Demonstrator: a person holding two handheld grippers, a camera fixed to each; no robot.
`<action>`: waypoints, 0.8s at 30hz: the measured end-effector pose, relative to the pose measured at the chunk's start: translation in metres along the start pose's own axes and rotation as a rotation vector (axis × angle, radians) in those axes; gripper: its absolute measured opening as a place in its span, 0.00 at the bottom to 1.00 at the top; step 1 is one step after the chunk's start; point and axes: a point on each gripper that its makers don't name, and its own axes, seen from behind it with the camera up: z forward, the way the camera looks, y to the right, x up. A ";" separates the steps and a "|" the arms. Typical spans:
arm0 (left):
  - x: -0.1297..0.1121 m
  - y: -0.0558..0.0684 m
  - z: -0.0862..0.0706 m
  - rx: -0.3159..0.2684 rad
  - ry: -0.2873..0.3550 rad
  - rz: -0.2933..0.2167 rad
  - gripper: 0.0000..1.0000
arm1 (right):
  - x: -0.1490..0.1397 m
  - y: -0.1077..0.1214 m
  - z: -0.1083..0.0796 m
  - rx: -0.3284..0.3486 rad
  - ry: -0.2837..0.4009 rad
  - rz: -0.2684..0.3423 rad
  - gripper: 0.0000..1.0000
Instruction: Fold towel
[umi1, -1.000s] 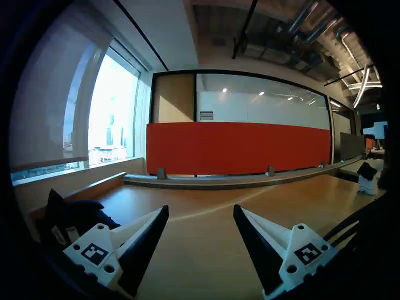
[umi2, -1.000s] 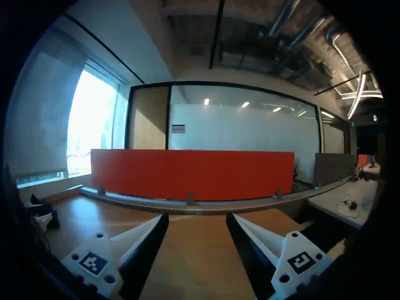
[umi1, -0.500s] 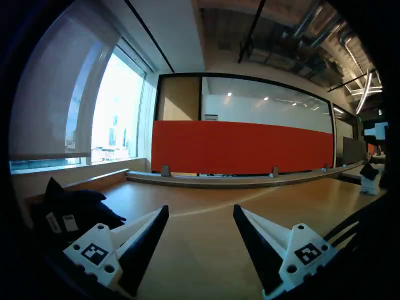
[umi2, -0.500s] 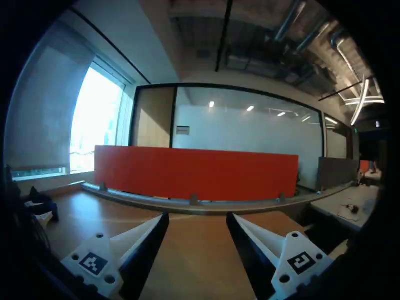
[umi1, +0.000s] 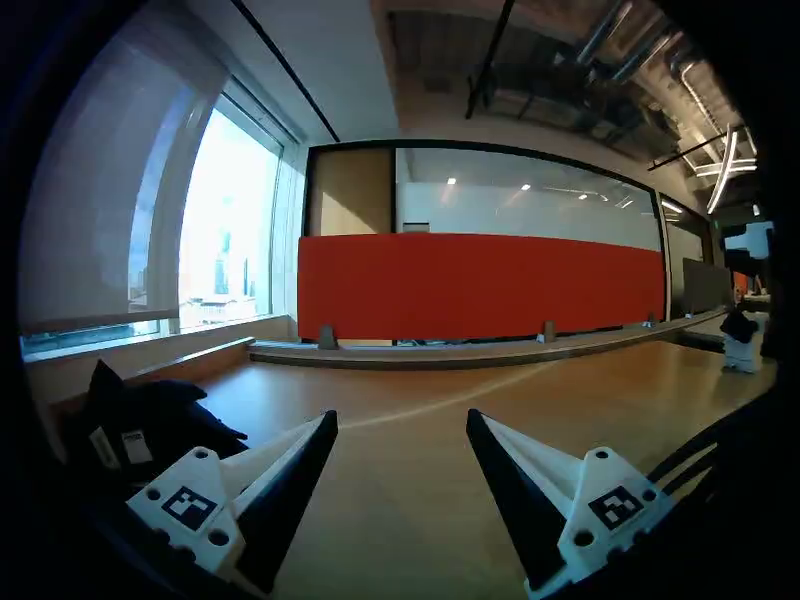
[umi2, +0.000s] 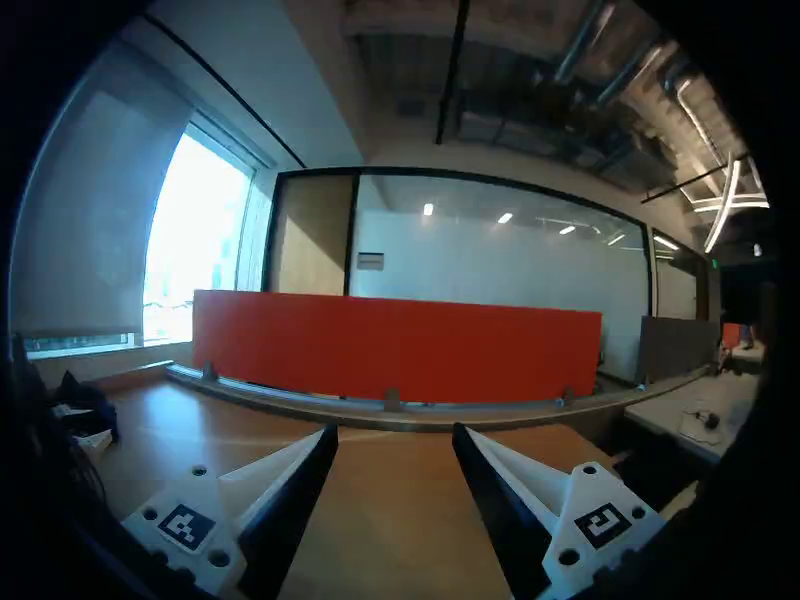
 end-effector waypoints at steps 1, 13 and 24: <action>0.000 0.000 0.000 0.000 0.000 0.000 0.96 | -0.001 0.000 0.000 0.000 -0.001 0.001 0.89; -0.001 0.001 0.000 -0.001 0.000 0.002 0.96 | -0.012 0.015 0.007 -0.026 0.004 -0.002 0.89; 0.000 0.001 -0.001 -0.001 0.000 0.002 0.96 | -0.055 0.031 0.015 -0.035 -0.002 0.045 0.89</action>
